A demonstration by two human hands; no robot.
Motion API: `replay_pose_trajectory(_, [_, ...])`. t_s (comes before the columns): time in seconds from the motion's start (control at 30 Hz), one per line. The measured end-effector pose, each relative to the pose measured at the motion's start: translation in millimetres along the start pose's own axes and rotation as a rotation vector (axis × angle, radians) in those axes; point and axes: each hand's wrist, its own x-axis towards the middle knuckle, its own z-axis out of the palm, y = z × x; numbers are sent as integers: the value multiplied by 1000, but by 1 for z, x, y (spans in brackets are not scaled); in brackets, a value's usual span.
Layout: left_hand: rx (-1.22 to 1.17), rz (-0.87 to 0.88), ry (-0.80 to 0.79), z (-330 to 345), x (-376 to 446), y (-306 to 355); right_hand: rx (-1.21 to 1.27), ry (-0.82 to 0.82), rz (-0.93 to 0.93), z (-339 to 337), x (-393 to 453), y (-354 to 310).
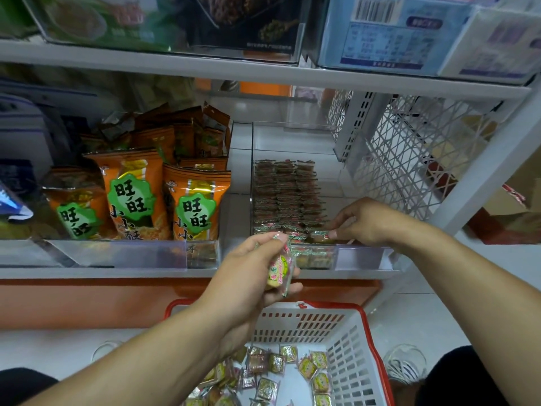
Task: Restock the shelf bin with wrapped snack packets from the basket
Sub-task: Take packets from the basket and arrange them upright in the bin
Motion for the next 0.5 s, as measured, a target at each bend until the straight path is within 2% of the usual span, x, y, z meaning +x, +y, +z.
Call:
replay_pose_trajectory(0.1, [-6, -23, 7, 0, 1, 3, -92, 2, 20, 1, -1, -2])
replay_pose_trajectory(0.23, [-15, -47, 32, 1, 3, 6, 61, -29, 90, 10, 2, -5])
replay_pose_trajectory(0.3, [-10, -50, 31, 1, 3, 6, 57, -34, 120, 14, 4, -9])
replay_pose_trajectory(0.43, [-42, -60, 31, 3, 1, 4, -116, -60, 149, 15, 6, -22])
replay_pose_trajectory(0.5, [-81, -66, 33, 2, -1, 4, -298, 52, 99, 12, -5, -26])
